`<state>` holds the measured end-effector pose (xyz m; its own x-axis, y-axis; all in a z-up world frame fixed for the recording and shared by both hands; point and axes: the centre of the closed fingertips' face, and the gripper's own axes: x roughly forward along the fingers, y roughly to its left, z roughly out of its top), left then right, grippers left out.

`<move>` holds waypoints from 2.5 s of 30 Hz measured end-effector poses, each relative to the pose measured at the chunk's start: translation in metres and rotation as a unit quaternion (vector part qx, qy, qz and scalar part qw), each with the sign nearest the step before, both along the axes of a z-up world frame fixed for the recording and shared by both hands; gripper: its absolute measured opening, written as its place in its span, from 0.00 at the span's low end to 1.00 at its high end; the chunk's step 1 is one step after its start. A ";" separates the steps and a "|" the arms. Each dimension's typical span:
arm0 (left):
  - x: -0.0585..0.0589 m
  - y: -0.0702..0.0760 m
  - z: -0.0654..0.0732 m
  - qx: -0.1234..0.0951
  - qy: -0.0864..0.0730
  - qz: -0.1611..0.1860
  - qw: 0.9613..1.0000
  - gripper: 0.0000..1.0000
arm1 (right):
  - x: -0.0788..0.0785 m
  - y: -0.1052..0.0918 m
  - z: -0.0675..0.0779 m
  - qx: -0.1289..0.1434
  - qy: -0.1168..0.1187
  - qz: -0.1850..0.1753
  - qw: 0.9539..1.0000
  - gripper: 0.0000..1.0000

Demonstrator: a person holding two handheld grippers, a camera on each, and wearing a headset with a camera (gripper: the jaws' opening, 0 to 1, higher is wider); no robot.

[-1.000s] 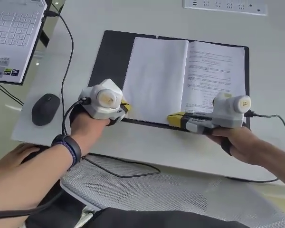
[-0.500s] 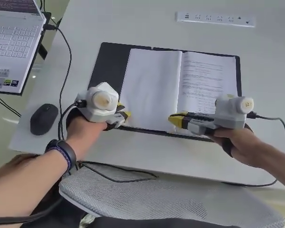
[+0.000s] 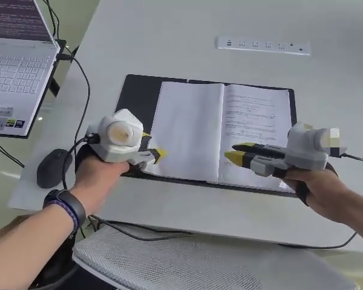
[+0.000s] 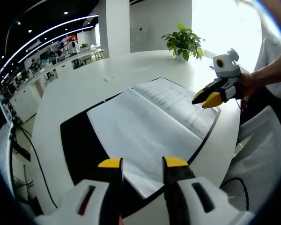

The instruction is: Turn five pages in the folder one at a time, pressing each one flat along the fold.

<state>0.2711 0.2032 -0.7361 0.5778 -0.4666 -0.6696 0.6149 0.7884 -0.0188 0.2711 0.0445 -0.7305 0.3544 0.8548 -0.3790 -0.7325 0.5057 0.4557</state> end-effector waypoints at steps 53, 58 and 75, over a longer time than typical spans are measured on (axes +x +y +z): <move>-0.041 0.048 0.070 -0.058 -0.051 0.067 0.995 0.75 | -0.056 -0.151 0.048 -0.090 -0.069 -0.176 0.978 0.71; -0.038 0.041 0.071 -0.058 -0.051 0.062 0.995 0.74 | -0.055 -0.153 0.048 -0.089 -0.069 -0.178 0.978 0.72; -0.013 -0.030 0.076 -0.072 -0.053 0.000 0.996 0.74 | -0.060 -0.161 0.047 -0.087 -0.064 -0.181 0.977 0.72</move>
